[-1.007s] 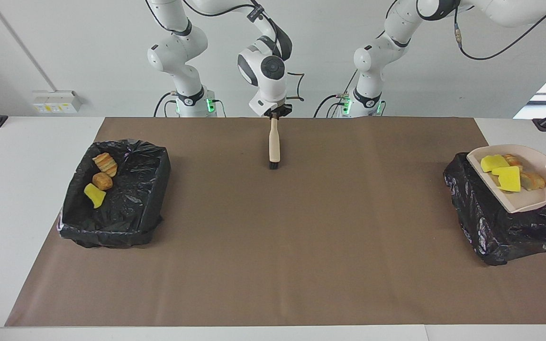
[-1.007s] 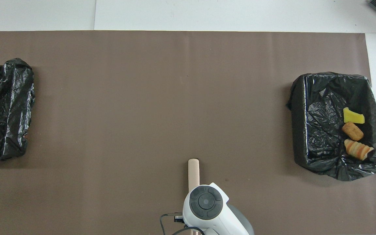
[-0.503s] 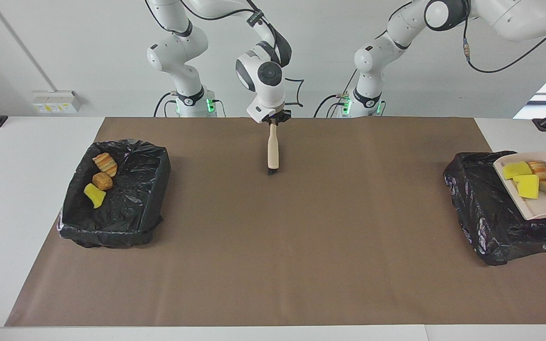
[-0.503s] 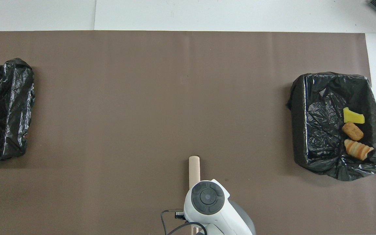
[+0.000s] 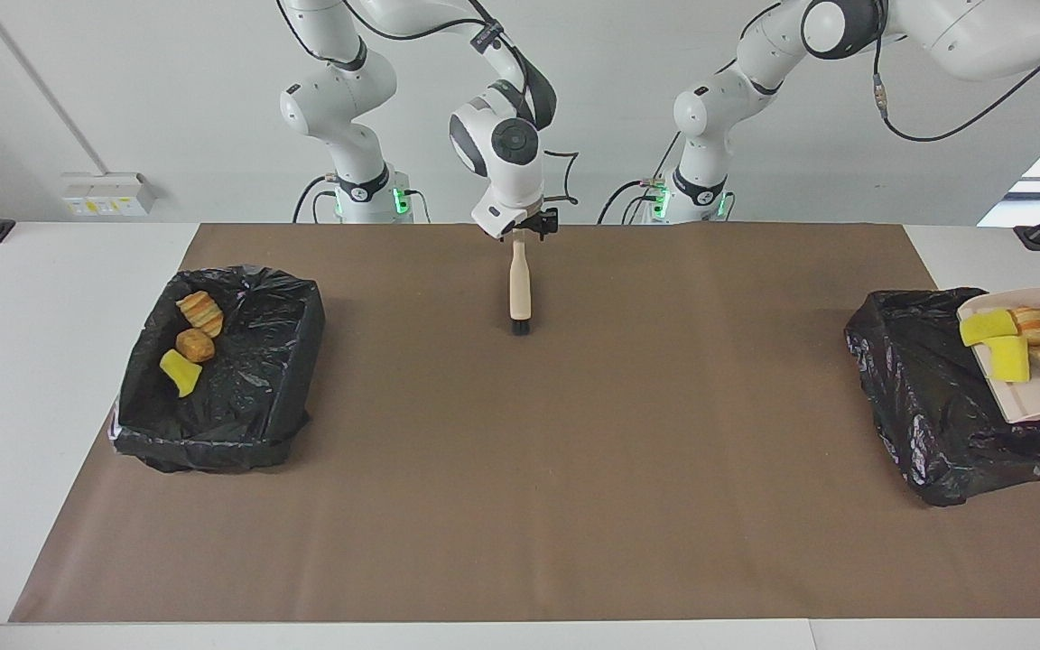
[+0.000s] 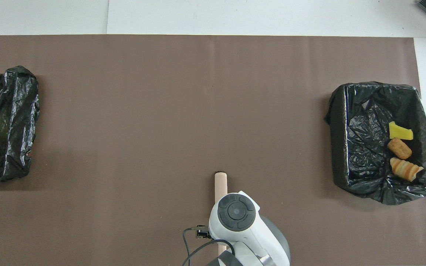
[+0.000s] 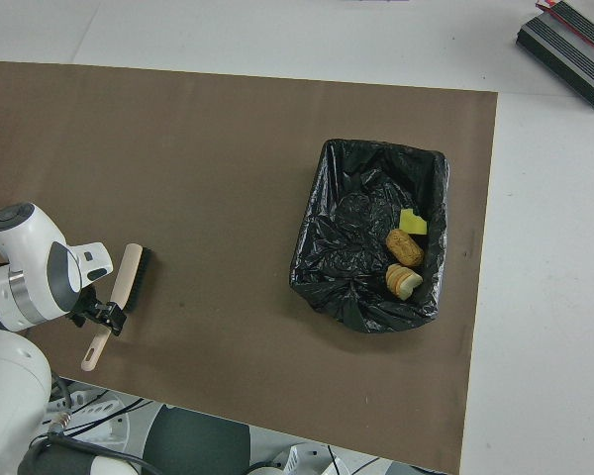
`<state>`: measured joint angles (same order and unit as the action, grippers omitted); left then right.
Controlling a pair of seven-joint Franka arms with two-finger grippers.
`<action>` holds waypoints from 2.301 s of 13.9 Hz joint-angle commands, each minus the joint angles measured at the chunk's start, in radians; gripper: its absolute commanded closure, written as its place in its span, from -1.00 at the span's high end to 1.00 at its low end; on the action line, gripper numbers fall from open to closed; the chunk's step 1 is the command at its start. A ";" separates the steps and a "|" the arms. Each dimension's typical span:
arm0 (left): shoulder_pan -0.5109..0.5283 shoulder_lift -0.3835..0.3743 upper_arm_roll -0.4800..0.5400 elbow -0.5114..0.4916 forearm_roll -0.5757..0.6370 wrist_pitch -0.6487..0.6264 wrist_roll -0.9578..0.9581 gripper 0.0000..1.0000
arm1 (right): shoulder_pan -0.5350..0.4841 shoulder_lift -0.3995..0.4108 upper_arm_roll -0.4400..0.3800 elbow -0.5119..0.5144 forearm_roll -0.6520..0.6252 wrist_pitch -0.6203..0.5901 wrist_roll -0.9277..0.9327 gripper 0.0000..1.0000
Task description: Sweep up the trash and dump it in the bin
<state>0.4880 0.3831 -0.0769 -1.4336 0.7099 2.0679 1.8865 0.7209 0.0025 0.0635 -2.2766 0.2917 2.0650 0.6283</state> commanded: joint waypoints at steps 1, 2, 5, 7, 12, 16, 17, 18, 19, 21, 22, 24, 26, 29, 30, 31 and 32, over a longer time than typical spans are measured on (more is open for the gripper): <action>-0.043 -0.088 0.009 -0.062 0.116 -0.032 -0.047 -1.00 | -0.084 0.019 -0.001 0.077 -0.084 0.003 -0.029 1.00; -0.048 -0.117 0.009 -0.091 0.143 -0.035 -0.084 -1.00 | -0.127 0.019 -0.001 0.107 -0.139 0.003 -0.033 1.00; -0.048 -0.151 0.011 -0.116 0.181 -0.035 -0.110 -1.00 | -0.259 0.019 -0.001 0.184 -0.230 0.003 -0.064 1.00; -0.049 -0.155 0.009 -0.104 0.207 -0.035 -0.110 -1.00 | -0.340 0.011 -0.002 0.218 -0.299 0.000 -0.079 1.00; -0.115 -0.139 0.002 -0.073 0.079 -0.043 -0.129 -1.00 | -0.517 -0.010 -0.004 0.371 -0.342 -0.121 -0.174 1.00; -0.230 -0.125 0.000 -0.056 -0.070 -0.074 -0.170 -1.00 | -0.593 -0.084 -0.007 0.422 -0.341 -0.244 -0.315 1.00; -0.261 -0.118 0.002 -0.054 -0.114 -0.084 -0.194 -1.00 | -0.610 -0.104 -0.007 0.427 -0.339 -0.268 -0.346 1.00; -0.299 -0.110 0.000 -0.054 -0.139 -0.109 -0.258 -1.00 | -0.624 -0.114 -0.007 0.445 -0.339 -0.296 -0.361 1.00; -0.334 -0.098 -0.001 -0.056 -0.164 -0.135 -0.335 -1.00 | -0.636 -0.116 -0.007 0.475 -0.338 -0.328 -0.364 1.00; -0.428 -0.076 0.000 -0.059 -0.226 -0.175 -0.534 -1.00 | -0.665 -0.114 -0.007 0.512 -0.332 -0.368 -0.366 1.00; -0.472 -0.061 0.000 -0.060 -0.231 -0.193 -0.632 -1.00 | -0.684 -0.113 -0.007 0.512 -0.322 -0.362 -0.369 1.00; -0.540 -0.029 -0.001 -0.059 -0.282 -0.218 -0.806 -1.00 | -0.722 -0.110 -0.007 0.511 -0.322 -0.352 -0.372 1.00; -0.583 -0.017 0.000 -0.068 -0.378 -0.218 -0.936 -1.00 | -0.767 -0.107 -0.007 0.511 -0.310 -0.352 -0.409 1.00; -0.681 0.008 -0.001 -0.080 -0.488 -0.215 -1.267 -1.00 | -0.804 -0.101 -0.010 0.520 -0.304 -0.355 -0.639 1.00; -0.706 0.017 -0.001 -0.082 -0.544 -0.206 -1.405 -1.00 | -0.808 -0.099 -0.013 0.520 -0.304 -0.356 -0.639 1.00; -0.735 0.020 -0.003 -0.084 -0.605 -0.194 -1.543 -1.00 | -0.808 -0.101 -0.014 0.520 -0.302 -0.368 -0.639 1.00; -0.776 0.026 -0.003 -0.082 -0.659 -0.169 -1.673 -1.00 | -0.810 -0.101 -0.017 0.520 -0.302 -0.388 -0.639 1.00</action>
<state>-0.2216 0.4079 -0.0980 -1.5130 0.1323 1.8714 0.4260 -0.0747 -0.1087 0.0419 -1.7780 -0.0256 1.7141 0.0217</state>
